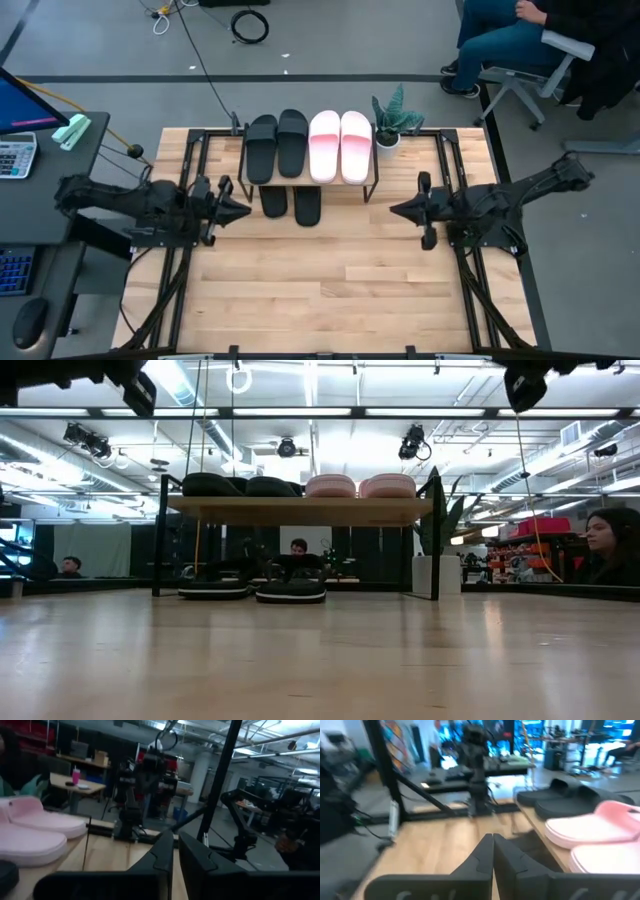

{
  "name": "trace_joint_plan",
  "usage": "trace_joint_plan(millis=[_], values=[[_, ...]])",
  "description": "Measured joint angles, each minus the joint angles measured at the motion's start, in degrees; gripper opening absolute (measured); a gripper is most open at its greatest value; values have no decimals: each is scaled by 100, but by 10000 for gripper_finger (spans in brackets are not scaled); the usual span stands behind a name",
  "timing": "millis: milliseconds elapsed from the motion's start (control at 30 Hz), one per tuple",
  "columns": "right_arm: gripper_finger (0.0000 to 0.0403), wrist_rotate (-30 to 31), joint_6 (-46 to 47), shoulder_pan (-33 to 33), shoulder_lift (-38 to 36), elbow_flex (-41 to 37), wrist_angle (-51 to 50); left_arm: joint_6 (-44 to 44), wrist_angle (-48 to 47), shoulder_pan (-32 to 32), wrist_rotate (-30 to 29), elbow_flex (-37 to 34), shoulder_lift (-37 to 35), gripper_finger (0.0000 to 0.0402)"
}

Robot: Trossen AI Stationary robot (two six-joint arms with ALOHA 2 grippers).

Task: Pick and place slides into the shelf
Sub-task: Return to home position

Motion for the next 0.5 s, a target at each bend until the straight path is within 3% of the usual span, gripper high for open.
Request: trace_joint_plan(millis=[133,333,500], values=[[10,-347,57,-33,-111,-52,189,-227,202,258,283,-174,100,39],[10,-441,0,-65,-110,-871,1313,-99,2085,275,377,-1022,307,33],[10,-465,102,-66,-179,-1546,1966,-158,2166,272,439,-1276,255,25]])
